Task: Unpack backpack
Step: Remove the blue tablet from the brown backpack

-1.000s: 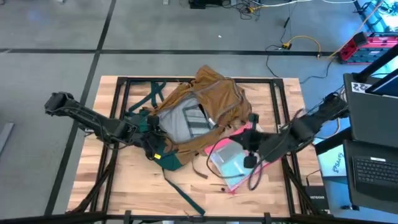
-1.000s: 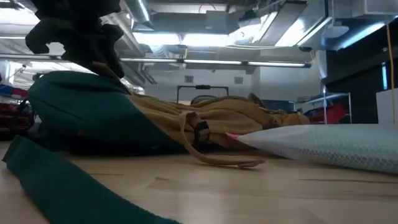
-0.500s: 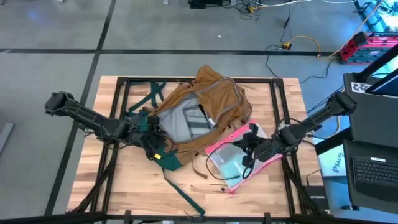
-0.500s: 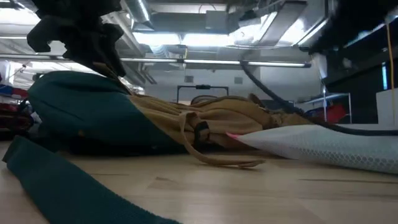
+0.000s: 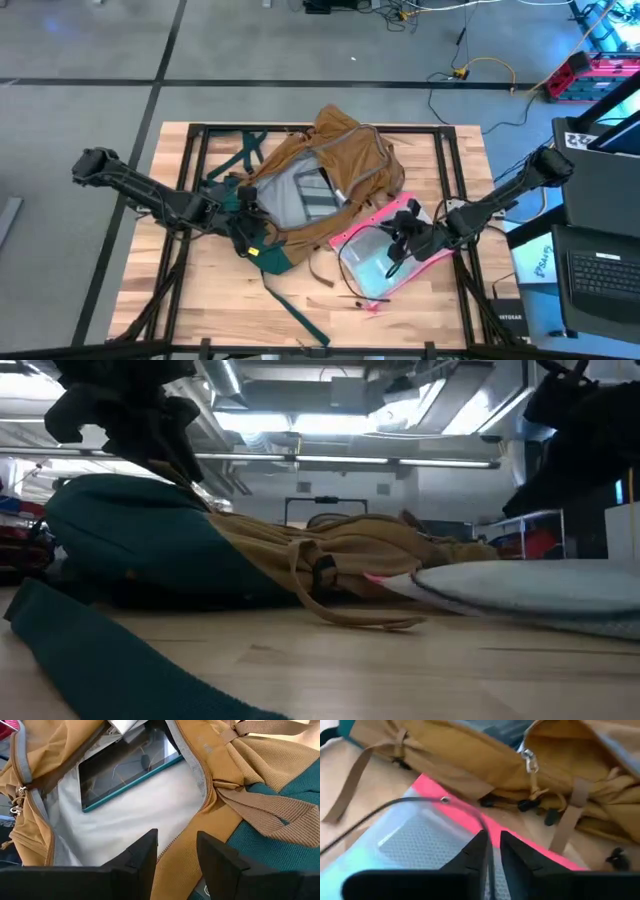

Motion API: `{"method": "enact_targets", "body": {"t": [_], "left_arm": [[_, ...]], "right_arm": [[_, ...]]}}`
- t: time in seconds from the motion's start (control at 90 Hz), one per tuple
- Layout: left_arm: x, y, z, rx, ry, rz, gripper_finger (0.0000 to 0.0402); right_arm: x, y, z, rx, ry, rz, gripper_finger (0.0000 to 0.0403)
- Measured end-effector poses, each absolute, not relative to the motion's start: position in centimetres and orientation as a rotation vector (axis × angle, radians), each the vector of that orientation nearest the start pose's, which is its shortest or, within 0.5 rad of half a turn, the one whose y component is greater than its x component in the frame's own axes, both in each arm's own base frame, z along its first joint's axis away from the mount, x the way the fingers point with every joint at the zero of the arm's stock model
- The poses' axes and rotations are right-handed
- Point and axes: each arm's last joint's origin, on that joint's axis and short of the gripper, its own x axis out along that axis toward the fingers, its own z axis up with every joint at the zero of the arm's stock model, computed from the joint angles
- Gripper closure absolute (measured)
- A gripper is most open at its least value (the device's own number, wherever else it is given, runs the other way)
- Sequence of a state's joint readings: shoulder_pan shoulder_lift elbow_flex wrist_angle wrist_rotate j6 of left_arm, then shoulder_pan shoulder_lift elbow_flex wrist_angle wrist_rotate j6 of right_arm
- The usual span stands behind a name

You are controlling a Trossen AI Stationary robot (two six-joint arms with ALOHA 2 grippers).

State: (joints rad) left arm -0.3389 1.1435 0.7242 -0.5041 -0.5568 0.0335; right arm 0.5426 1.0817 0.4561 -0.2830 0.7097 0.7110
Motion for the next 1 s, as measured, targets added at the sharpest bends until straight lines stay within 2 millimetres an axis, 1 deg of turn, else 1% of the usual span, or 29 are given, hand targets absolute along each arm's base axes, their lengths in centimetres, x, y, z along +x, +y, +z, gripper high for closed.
{"method": "enact_targets", "body": {"t": [0.222, 0.311, 0.389, 0.722, 0.889, 1.0], "left_arm": [[20.7, -5.7, 22.5, 0.437, 0.839, 0.186, 0.0279], [20.7, -5.7, 22.5, 0.437, 0.839, 0.187, 0.0279], [20.6, -5.6, 22.4, 0.435, 0.853, 0.190, 0.0279], [20.5, -5.5, 22.3, 0.417, 0.861, 0.212, 0.0279], [20.9, -5.6, 22.5, 0.387, 0.822, 0.250, 0.0279], [21.1, -5.7, 22.7, 0.376, 0.793, 0.253, 0.0279]], "right_arm": [[16.8, 7.8, 17.1, 0.101, 0.616, -0.415, 0.0289], [16.9, 7.8, 17.3, 0.092, 0.585, -0.444, 0.0266], [17.1, 7.8, 17.6, 0.076, 0.529, -0.478, 0.0254], [17.4, 7.5, 18.4, -0.079, 0.399, -0.614, 0.0249], [17.3, 7.3, 18.5, -0.117, 0.351, -0.697, 0.0249], [17.4, 7.3, 18.2, -0.171, 0.319, -0.777, 0.0249]]}}
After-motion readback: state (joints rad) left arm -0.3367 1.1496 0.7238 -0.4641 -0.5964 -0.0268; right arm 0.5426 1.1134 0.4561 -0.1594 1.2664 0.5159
